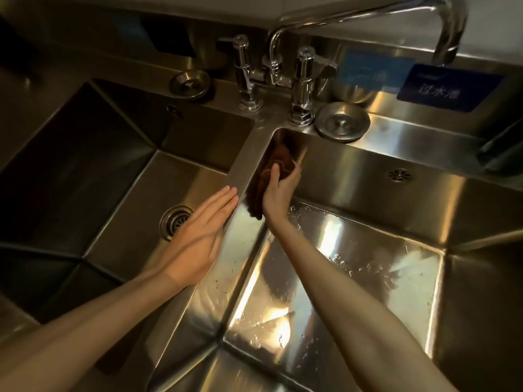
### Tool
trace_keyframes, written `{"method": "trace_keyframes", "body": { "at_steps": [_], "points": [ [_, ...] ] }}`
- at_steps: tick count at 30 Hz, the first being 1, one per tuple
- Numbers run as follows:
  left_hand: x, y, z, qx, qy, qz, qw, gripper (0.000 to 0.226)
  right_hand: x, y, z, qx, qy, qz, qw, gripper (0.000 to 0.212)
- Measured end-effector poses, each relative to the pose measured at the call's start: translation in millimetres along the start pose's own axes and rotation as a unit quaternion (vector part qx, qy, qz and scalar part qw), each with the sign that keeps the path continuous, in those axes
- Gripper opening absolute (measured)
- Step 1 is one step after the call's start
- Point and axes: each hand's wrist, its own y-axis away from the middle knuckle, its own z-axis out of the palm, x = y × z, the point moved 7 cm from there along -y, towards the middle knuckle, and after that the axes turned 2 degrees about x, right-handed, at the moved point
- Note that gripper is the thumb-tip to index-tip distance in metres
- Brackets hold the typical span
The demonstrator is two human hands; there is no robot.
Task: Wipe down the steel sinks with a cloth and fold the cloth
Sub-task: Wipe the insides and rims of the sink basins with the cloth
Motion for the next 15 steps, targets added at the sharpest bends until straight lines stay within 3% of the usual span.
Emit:
{"method": "trace_keyframes", "body": {
  "at_steps": [3, 7, 10, 15],
  "points": [
    [0, 1, 0, -0.008, -0.023, 0.002, 1.000, 0.053, 15, 26, -3, -0.044, 0.047, 0.080, 0.995, 0.044],
    [3, 0, 0, -0.017, -0.038, 0.010, 0.999, 0.056, -15, 53, -15, -0.125, 0.180, -0.068, 0.973, 0.050],
    [4, 0, -1, -0.012, -0.022, 0.006, 1.000, 0.055, -22, 41, -10, -0.121, 0.316, -0.121, 0.933, 0.060],
    [1, -3, -3, -0.009, 0.021, -0.009, 1.000, 0.052, 24, -11, 1, -0.115, 0.409, 0.035, 0.905, 0.054]
  ]
}}
